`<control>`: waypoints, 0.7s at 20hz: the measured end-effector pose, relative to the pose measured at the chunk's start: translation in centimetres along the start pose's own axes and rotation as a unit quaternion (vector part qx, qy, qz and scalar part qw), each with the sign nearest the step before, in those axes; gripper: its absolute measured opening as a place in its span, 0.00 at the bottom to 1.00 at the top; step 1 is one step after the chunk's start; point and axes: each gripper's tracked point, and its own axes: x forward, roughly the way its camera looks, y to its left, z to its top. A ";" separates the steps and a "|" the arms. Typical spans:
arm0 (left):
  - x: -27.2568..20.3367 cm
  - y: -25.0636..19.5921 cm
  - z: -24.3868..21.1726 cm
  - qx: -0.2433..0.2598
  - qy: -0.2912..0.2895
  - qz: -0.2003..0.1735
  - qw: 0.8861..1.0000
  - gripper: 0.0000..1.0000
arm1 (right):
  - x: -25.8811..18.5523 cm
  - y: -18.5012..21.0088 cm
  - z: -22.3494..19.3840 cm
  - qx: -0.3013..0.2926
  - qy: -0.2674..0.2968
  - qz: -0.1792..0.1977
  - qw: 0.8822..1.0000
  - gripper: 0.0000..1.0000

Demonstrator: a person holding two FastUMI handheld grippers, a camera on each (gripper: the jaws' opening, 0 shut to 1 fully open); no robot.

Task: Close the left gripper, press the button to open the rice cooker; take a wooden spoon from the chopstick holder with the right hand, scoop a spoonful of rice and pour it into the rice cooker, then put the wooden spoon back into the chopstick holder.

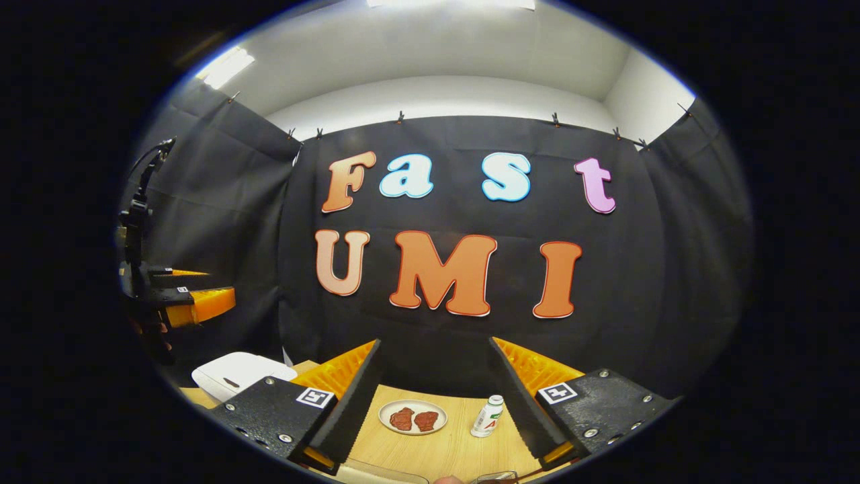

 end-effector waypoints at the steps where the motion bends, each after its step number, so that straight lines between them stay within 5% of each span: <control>1: -0.4 -0.6 -0.1 -0.001 -0.002 -0.004 1.000 0.98 | -0.1 0.4 0.1 0.000 0.000 0.004 1.000 0.95; 14: -1.6 -2.0 0.7 0.005 -0.027 -0.033 0.999 1.00 | -0.3 0.6 0.7 -0.006 -0.006 -0.004 1.000 0.95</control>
